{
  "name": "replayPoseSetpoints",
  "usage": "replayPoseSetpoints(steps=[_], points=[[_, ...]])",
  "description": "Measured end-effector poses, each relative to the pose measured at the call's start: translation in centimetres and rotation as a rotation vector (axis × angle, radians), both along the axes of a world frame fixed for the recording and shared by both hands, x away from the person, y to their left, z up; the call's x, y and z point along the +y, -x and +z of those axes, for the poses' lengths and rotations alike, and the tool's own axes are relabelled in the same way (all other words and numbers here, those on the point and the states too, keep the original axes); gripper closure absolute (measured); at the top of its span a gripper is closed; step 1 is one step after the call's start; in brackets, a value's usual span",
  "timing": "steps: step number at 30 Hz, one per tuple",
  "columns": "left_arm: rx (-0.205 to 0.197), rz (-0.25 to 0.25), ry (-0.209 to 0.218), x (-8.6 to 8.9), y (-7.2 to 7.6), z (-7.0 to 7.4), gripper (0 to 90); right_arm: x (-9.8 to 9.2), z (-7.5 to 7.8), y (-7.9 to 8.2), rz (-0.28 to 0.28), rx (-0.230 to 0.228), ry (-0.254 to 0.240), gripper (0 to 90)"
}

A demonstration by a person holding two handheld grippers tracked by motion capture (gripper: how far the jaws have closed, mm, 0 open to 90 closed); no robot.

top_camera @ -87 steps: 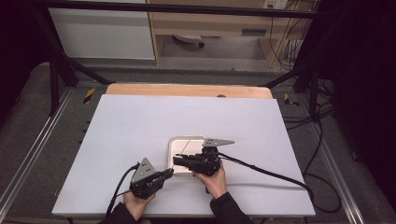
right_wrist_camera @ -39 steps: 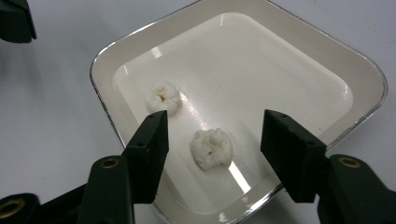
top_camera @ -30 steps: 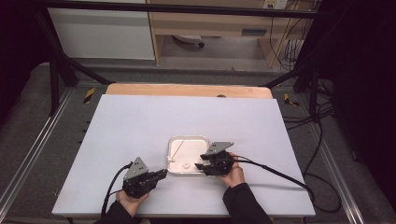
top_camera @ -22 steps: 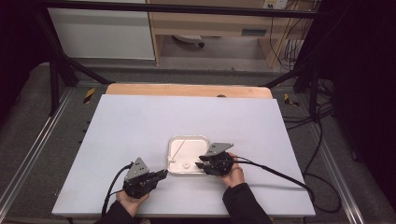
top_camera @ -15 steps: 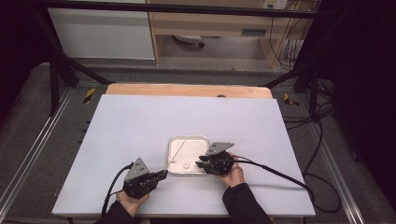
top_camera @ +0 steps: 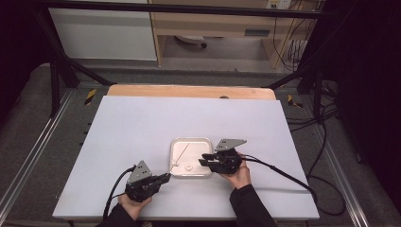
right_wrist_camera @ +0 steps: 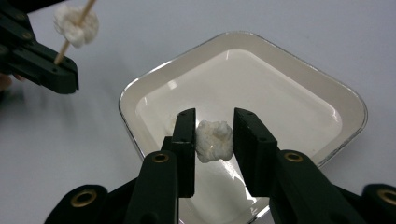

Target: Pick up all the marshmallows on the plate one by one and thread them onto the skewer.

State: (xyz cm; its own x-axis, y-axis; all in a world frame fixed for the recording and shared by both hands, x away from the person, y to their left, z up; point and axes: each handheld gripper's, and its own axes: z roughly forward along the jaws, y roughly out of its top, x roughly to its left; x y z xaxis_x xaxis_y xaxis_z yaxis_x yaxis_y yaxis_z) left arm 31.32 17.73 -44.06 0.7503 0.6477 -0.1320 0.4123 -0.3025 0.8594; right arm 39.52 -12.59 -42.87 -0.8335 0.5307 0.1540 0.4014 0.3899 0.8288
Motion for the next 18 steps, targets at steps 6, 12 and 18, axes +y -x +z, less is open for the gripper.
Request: replayPoseSetpoints(steps=[6,12,18], points=[[-0.002,-0.016,0.004,-0.2,0.2,0.0,88.1,-1.4,1.5,0.0,-0.018,0.027,-0.119,71.2],[-0.002,-0.023,0.003,-0.3,0.2,0.0,88.1,-2.5,3.3,0.1,-0.025,0.032,-0.227,71.3],[0.002,-0.025,-0.003,-0.4,0.1,-0.1,88.1,-3.1,4.5,0.0,-0.036,0.052,-0.325,71.7]])
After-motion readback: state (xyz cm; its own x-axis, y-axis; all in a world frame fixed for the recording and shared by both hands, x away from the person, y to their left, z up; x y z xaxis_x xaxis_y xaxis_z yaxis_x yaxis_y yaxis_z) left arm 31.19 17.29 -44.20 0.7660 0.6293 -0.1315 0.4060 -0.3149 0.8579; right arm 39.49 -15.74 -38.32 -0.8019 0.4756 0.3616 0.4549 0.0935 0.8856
